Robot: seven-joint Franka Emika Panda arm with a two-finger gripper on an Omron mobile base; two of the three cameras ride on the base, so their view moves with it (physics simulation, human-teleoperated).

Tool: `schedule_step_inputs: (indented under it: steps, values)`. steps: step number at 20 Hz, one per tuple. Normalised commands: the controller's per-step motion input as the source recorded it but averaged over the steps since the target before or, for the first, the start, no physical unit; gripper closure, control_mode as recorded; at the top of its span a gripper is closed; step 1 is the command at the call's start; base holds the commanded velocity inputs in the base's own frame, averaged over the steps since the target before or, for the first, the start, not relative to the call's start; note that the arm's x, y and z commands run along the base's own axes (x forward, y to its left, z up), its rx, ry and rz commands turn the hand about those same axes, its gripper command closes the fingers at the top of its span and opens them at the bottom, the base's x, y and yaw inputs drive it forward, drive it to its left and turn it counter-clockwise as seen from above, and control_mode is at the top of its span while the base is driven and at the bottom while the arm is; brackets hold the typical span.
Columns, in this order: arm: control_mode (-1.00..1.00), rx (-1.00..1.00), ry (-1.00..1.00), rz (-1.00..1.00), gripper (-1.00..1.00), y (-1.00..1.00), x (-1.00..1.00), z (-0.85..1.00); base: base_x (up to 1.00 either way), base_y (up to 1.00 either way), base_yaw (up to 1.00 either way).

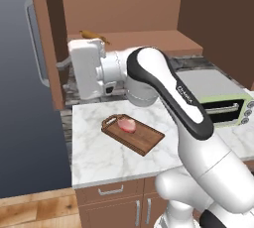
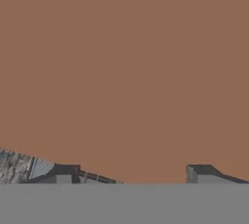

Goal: Open the cabinet, retrieve the rolling pin, and place it next to the meat on the cutting board to prepare for tenderizing.

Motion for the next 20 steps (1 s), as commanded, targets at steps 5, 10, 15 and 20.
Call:
schedule_step_inputs:
  steps: [5,10,15,20]
  values:
    - [-1.00,0.00,-0.13,0.00,-1.00,-0.33,0.00,0.04,0.00,0.00,0.00]
    - [-1.00,0.00,-0.11,0.00,-1.00,-0.33,0.00,0.05,0.00,0.00,0.00]
    - [-1.00,0.00,-0.12,-0.03,-1.00,-0.38,0.01,0.07,0.00,0.00,0.00]
    - [-1.00,-0.08,-0.19,-0.12,-1.00,-0.43,0.00,0.13,0.00,0.00,0.00]
